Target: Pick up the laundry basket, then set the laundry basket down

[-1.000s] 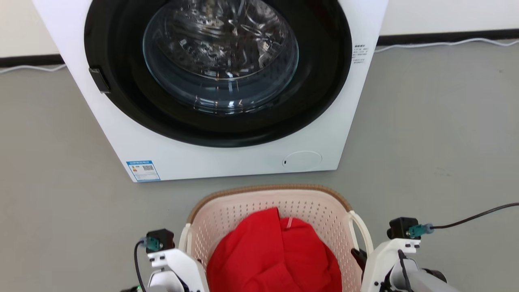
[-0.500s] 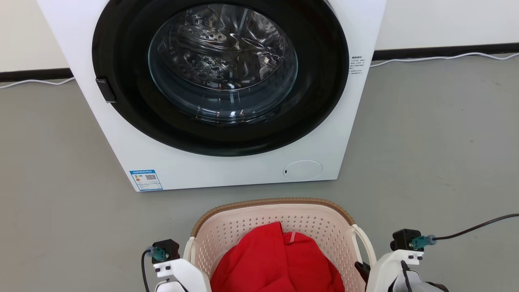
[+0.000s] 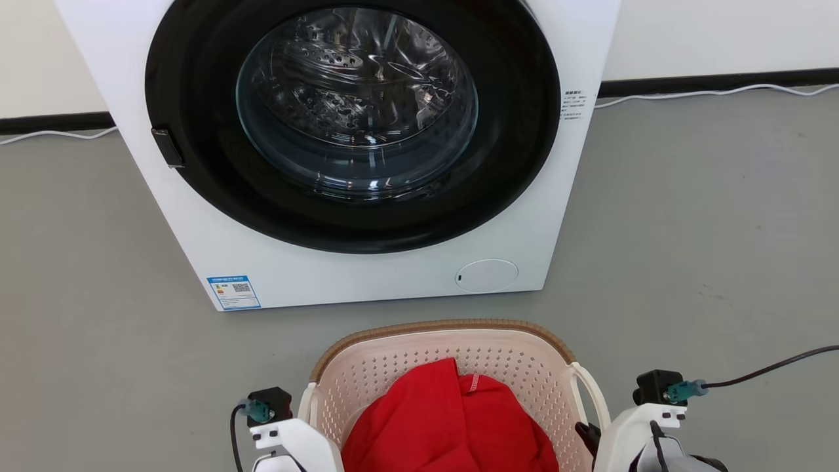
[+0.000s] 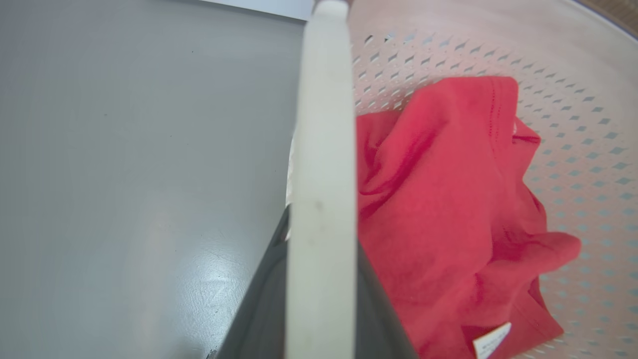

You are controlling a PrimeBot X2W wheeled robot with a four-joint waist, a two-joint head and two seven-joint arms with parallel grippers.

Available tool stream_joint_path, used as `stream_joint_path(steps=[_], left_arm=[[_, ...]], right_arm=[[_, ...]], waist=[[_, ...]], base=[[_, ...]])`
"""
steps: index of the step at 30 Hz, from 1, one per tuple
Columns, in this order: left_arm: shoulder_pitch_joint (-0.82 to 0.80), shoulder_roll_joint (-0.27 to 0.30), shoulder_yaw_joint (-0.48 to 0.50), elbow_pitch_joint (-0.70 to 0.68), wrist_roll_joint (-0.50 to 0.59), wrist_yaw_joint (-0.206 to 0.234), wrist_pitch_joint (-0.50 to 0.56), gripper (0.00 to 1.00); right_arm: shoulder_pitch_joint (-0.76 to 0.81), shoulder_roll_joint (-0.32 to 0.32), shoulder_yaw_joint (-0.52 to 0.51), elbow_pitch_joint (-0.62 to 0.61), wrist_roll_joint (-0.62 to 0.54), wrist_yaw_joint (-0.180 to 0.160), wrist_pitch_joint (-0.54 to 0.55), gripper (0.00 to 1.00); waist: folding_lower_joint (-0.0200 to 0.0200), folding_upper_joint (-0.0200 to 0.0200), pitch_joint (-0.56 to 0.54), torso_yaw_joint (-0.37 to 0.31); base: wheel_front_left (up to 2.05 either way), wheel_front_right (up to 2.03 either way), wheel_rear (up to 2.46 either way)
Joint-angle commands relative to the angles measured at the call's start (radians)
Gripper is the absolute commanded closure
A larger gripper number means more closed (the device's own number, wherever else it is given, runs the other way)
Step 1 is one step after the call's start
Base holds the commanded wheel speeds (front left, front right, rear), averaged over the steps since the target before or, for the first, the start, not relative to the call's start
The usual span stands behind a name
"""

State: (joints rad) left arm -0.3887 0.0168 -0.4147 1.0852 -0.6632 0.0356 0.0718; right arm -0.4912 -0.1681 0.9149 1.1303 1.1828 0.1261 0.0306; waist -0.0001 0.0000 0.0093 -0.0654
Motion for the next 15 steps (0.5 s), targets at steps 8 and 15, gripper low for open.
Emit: stream_joint_path(steps=[8,15], left_arm=[[0.0,0.043,0.024,-0.044,-0.013,0.014,0.004,1.0],[0.005,0.049,0.019,-0.06,-0.017,0.02,0.006,1.0]], right_arm=[[-0.014,-0.035,0.005,-0.005,0.009,0.005,-0.034,1.0],[-0.015,-0.036,0.01,-0.01,0.009,0.005,-0.033,1.0]], waist=[[0.0001,0.0,0.004,0.002],[0.0001,0.0,0.005,0.004]], base=[[0.0,0.0,0.0],[0.0,0.0,0.0]])
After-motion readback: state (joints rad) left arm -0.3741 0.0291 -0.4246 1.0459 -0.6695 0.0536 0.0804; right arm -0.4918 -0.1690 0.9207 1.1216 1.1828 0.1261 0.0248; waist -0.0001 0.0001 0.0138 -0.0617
